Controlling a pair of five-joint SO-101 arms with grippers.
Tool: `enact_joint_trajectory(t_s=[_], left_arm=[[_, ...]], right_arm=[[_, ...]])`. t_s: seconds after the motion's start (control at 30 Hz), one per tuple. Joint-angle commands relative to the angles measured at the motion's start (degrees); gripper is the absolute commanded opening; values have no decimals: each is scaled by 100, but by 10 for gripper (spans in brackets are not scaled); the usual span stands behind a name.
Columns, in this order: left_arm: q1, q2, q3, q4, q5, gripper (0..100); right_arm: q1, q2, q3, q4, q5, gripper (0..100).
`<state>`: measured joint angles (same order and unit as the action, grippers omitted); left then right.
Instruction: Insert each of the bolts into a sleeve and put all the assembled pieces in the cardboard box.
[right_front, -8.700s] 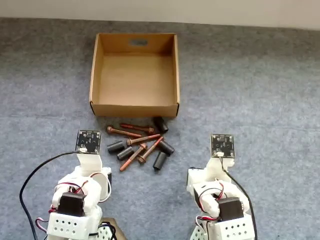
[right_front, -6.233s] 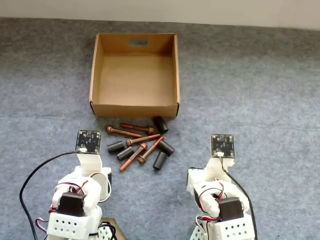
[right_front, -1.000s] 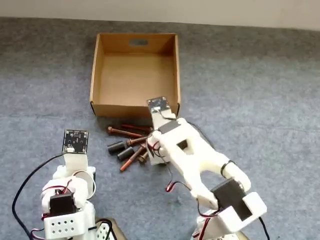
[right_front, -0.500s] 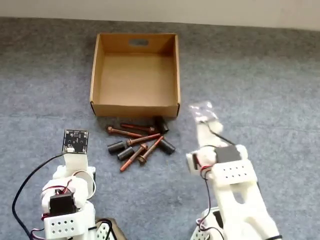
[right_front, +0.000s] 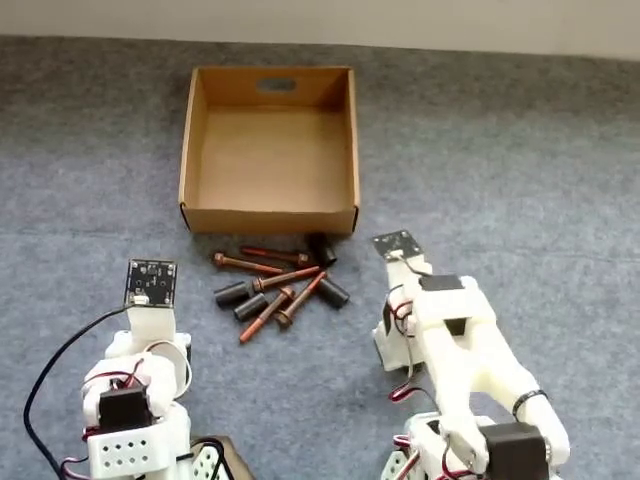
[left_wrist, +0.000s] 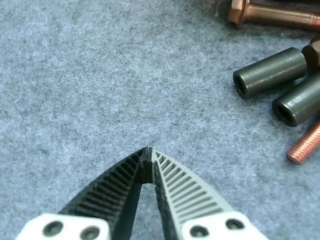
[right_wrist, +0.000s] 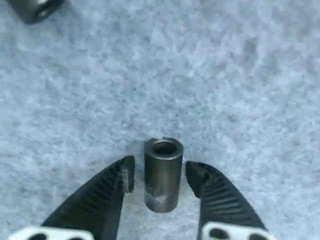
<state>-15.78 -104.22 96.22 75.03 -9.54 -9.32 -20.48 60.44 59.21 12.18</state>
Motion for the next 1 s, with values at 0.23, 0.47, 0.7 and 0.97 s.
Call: enact_joint_trajectory(t_s=[0.23, 0.47, 0.7, 0.97], left_arm=[[-40, -48, 92, -53, -26, 10], [-40, -48, 84, -70, -26, 10], [-66, -48, -488, -545, -870, 30], [-75, 576, -2299, -686, -993, 114]], right_arm=[[101, 567, -479, -119, 958, 60], [312, -620, -488, 180, 993, 6], [338, -3688, 110, -31, 299, 6], [-286, -4224, 787, -760, -976, 6]])
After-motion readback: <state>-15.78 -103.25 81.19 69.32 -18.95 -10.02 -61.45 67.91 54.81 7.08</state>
